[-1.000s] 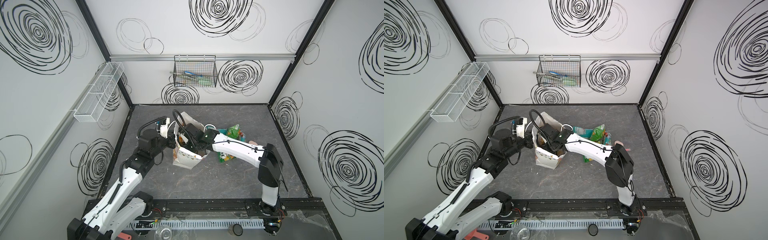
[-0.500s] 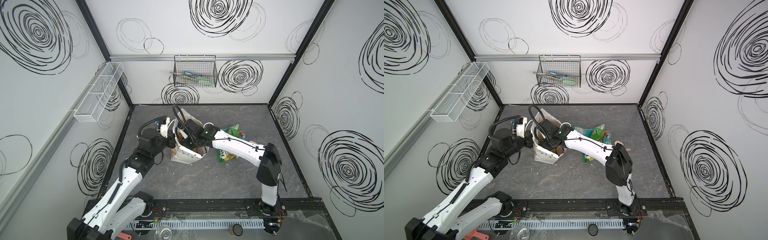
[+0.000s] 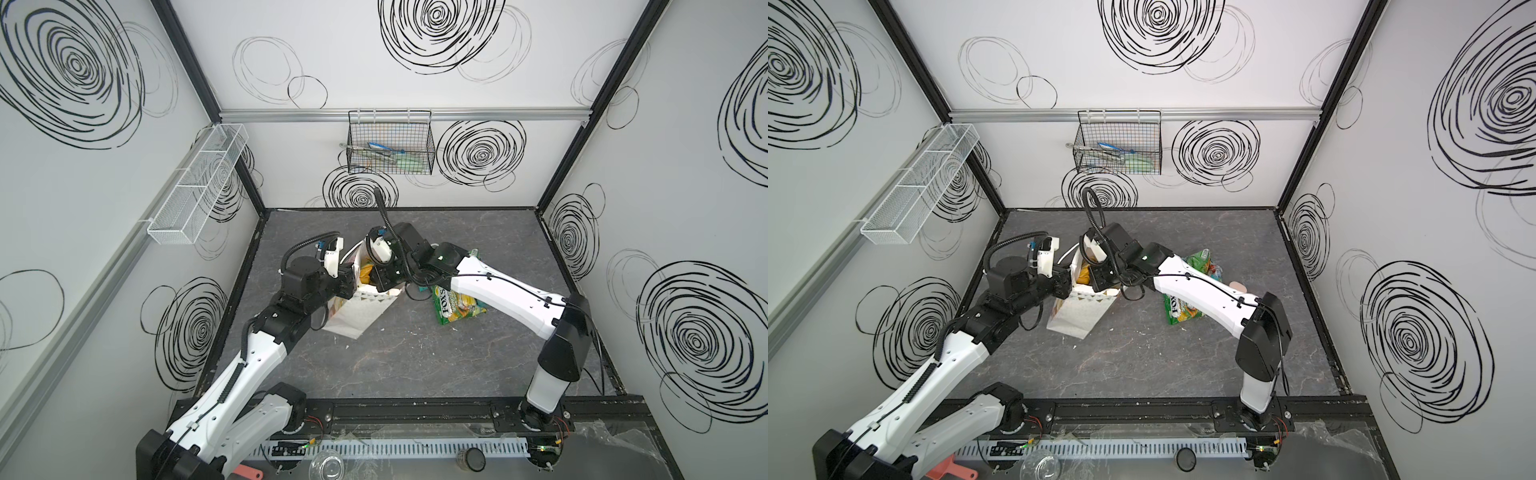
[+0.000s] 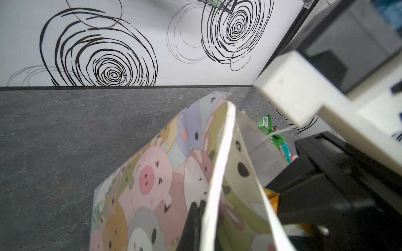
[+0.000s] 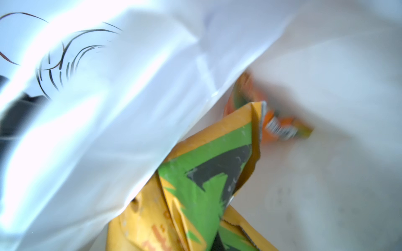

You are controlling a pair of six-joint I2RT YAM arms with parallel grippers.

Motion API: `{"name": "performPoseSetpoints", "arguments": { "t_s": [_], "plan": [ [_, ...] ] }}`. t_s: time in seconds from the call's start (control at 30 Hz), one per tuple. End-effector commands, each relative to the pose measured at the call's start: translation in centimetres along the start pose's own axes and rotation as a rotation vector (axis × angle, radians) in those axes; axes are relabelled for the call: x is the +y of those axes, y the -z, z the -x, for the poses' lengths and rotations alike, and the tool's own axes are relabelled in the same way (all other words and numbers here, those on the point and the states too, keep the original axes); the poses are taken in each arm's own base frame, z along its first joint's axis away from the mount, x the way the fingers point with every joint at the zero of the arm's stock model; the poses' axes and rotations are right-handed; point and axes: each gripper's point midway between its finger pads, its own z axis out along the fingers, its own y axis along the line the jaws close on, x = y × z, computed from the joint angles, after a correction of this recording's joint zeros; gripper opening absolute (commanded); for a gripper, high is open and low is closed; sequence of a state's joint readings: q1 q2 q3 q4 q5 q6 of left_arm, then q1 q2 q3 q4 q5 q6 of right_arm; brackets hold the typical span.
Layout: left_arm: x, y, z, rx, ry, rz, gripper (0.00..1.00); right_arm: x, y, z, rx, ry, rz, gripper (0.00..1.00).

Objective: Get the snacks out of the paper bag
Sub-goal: 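Lift the yellow snack packet up out of the paper bag with the right gripper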

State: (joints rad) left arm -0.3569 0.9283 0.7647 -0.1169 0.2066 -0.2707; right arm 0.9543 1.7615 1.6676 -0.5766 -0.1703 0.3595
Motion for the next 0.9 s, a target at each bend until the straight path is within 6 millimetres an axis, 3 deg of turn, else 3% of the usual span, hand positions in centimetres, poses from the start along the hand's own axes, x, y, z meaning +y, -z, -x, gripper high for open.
{"name": "performPoseSetpoints", "arguments": {
  "t_s": [0.0,0.27,0.43,0.57,0.87],
  "plan": [
    [-1.0,0.0,-0.4,0.031,0.012,-0.062,0.04,2.4,3.7,4.7,-0.193,0.021,0.083,0.0],
    [-0.5,0.3,0.1,0.013,0.028,-0.05,0.04,0.8,6.4,6.4,-0.278,0.042,-0.018,0.0],
    [0.5,0.2,-0.1,0.019,0.029,0.005,0.16,0.3,8.1,7.3,-0.321,0.056,-0.058,0.0],
    [0.7,0.4,0.2,0.011,0.022,0.013,0.23,-0.8,7.4,6.9,-0.297,0.055,-0.088,0.0],
    [1.6,0.7,0.9,-0.014,0.032,0.05,0.45,0.5,8.6,8.2,-0.333,0.061,-0.047,0.0]
  ]
}}
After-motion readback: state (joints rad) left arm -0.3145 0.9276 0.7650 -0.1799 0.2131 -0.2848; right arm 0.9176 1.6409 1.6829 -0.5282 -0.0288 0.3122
